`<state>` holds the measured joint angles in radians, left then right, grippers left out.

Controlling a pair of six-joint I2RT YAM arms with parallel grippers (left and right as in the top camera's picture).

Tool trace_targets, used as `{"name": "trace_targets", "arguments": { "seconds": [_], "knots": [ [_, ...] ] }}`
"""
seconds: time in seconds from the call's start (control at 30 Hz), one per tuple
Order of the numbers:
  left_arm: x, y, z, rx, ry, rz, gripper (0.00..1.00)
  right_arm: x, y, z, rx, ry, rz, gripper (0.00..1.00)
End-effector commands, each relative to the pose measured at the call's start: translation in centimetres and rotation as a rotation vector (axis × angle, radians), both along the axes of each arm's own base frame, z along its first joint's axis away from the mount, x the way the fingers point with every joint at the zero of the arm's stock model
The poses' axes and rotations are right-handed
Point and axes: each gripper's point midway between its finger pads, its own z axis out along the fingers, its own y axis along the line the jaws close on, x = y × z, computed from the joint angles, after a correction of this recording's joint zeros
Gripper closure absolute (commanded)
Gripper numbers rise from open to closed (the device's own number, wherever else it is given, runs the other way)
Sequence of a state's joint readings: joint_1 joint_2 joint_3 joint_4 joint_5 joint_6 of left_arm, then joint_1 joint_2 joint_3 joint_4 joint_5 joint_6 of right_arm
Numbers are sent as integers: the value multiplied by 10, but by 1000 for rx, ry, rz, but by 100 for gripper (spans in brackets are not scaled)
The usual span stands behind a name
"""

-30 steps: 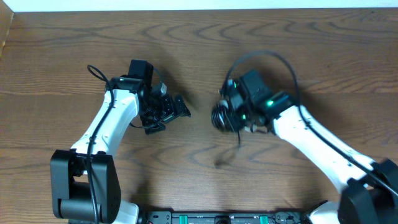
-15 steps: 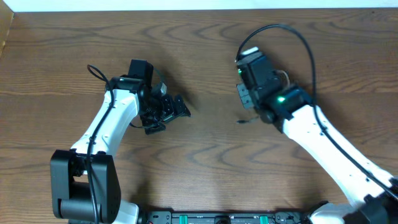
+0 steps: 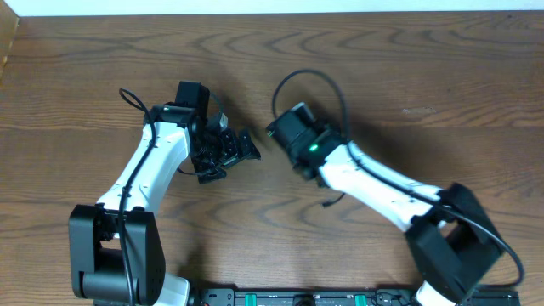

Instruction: Untangle cables

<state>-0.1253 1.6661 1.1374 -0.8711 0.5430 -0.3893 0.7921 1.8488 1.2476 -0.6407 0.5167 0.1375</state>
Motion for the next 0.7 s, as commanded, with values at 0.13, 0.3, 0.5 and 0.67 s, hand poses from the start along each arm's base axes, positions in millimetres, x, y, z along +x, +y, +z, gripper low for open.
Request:
{"name": "trace_targets", "arguments": {
  "seconds": [0.13,0.3,0.5,0.67],
  "knots": [
    [-3,3,-4,15,10,1,2,-18,44,22,59,-79,55,35],
    [-3,3,-4,15,10,1,2,-12,48,59,195,-60,18,9],
    [-3,3,-4,15,11,1,2,0,23,100,431,60,-34,1],
    [-3,3,-4,15,11,1,2,-3,-28,105,508,179,-146,1]
  ]
}}
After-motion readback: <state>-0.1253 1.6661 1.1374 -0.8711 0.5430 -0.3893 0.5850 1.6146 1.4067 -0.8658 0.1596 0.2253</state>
